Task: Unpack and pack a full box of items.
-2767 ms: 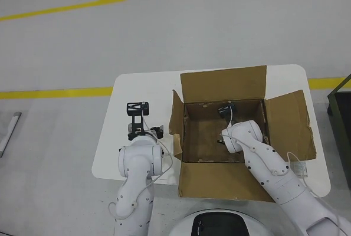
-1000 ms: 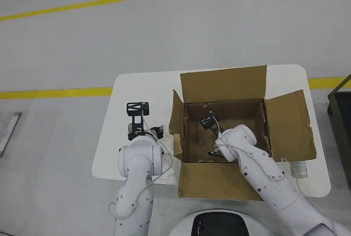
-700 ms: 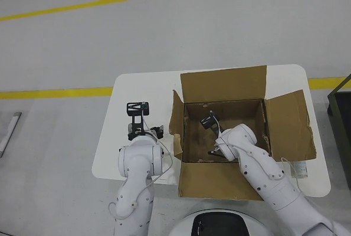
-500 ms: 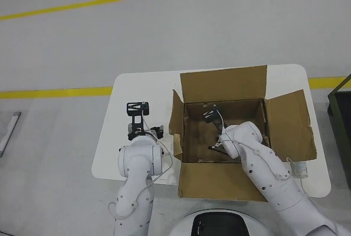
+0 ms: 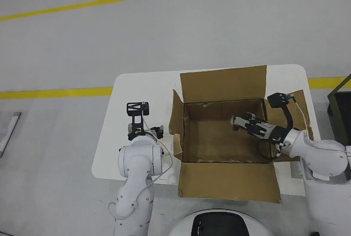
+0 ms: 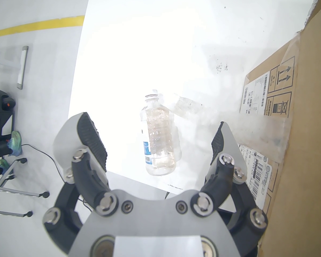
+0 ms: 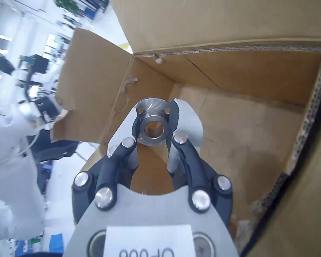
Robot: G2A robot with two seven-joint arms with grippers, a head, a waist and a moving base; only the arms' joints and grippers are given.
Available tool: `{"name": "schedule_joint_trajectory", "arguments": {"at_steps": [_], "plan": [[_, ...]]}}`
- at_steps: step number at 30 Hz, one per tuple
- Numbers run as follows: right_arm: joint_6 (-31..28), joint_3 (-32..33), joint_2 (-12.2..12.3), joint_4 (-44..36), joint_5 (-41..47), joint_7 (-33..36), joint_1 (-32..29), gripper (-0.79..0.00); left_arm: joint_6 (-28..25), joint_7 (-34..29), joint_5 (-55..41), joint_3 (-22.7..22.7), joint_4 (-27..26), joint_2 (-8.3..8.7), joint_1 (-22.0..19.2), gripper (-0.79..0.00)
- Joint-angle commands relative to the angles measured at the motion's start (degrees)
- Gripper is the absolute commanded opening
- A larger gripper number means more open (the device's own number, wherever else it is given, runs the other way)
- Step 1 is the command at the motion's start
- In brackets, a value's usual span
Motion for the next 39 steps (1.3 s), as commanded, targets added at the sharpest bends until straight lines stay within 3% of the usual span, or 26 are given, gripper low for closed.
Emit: {"name": "schedule_joint_trajectory", "arguments": {"at_steps": [1, 12, 15, 19, 24, 32, 35, 39], "plan": [[-1.00, 0.41, 0.25, 0.99, 2.53, 0.01, -0.35, -0.785, 0.00, 0.00, 0.00, 0.00, 0.00, 0.00, 0.00, 0.000], [-1.12, 0.28, 0.33, 1.28, 3.08, -0.27, -0.51, -0.785, 0.00, 0.00, 0.00, 0.00, 0.00, 0.00, 0.00, 0.000], [-1.32, 0.52, 0.45, 0.12, 8.33, -3.04, -0.76, -0.785, 0.00, 0.00, 0.00, 0.00, 0.00, 0.00, 0.00, 0.000], [-2.46, 5.81, 1.05, -1.23, 19.24, -5.04, -0.96, -0.785, 0.00, 0.00, 0.00, 0.00, 0.00, 0.00, 0.00, 0.000], [-2.48, 17.90, 2.45, -4.28, 23.25, -8.65, -2.89, -0.785, 0.00, 0.00, 0.00, 0.00, 0.00, 0.00, 0.00, 0.000], [1.55, 33.85, 4.69, -10.10, 6.89, -11.54, -10.71, -0.785, 0.00, 0.00, 0.00, 0.00, 0.00, 0.00, 0.00, 0.000], [3.18, 34.87, 5.21, -10.33, -2.63, -11.87, -13.87, -0.785, 0.00, 0.00, 0.00, 0.00, 0.00, 0.00, 0.00, 0.000], [4.85, 31.07, 5.54, -9.61, -15.01, -12.00, -17.48, -0.785, 0.00, 0.00, 0.00, 0.00, 0.00, 0.00, 0.00, 0.000]]}}
